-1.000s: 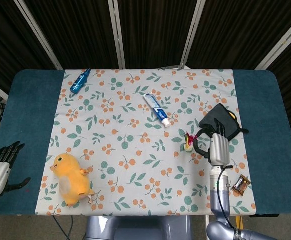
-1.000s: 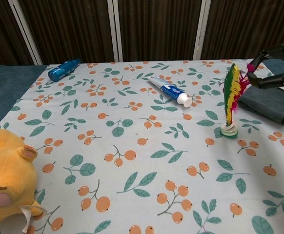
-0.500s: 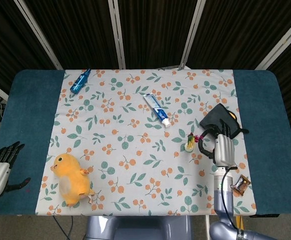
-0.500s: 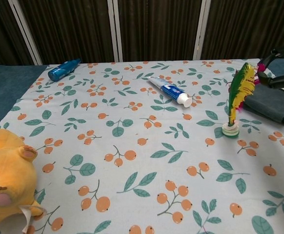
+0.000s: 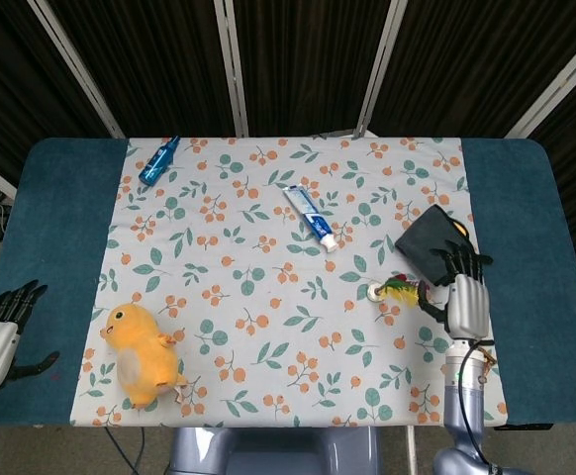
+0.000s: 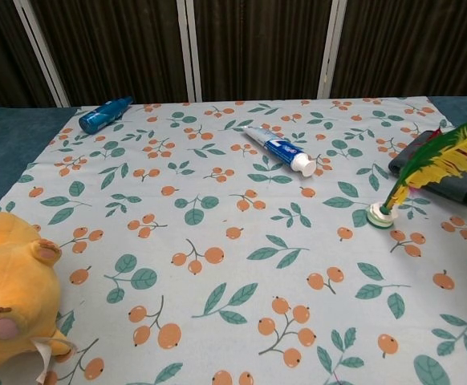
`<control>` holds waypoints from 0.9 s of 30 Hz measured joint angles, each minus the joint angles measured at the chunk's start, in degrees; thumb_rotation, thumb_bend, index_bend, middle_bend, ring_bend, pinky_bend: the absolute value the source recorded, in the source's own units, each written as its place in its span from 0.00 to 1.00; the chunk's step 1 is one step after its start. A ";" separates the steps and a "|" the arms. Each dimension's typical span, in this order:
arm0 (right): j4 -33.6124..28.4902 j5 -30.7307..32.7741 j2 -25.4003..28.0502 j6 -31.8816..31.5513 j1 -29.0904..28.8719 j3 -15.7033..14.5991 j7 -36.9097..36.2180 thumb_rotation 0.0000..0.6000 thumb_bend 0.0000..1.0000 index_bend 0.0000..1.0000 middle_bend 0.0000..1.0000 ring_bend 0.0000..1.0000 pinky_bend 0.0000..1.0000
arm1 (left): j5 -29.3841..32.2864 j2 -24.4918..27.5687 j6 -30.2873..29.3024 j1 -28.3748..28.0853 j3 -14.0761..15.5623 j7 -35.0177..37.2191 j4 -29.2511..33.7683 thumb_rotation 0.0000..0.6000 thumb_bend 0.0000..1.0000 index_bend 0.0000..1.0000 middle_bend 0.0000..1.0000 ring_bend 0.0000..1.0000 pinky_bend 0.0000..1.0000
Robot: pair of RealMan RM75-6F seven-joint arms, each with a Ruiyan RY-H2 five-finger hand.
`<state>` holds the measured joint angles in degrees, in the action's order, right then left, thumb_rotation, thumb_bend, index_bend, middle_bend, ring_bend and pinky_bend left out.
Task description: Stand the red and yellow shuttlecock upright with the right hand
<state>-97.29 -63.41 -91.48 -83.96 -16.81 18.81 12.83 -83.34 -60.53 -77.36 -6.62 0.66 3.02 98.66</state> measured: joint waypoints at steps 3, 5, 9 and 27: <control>-0.94 0.43 1.96 -0.02 0.89 -0.50 0.44 1.00 0.35 0.10 0.00 0.00 0.00 | -0.06 0.03 -0.09 0.05 0.02 -0.03 0.02 1.00 0.24 0.00 0.00 0.00 0.00; -1.59 0.50 3.34 0.01 1.38 -0.79 0.67 1.00 0.35 0.10 0.00 0.00 0.00 | -0.17 0.03 -0.19 0.08 0.04 -0.06 -0.03 1.00 0.24 0.00 0.00 0.00 0.00; -3.08 -0.54 7.36 0.29 2.44 -2.00 1.17 1.00 0.34 0.10 0.00 0.00 0.00 | -0.61 0.04 -0.54 0.15 0.06 0.07 -0.14 1.00 0.24 0.00 0.00 0.00 0.00; -2.48 -13.93 25.83 0.10 10.43 -11.78 -8.18 1.00 0.22 0.02 0.00 0.00 0.00 | -2.69 -0.77 -2.34 0.41 0.15 -1.98 -1.66 1.00 0.24 0.00 0.00 0.00 0.00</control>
<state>-99.76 -77.33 -65.65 -83.86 -6.39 7.04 4.65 -86.03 -61.30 -79.71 -6.20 0.81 1.04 97.00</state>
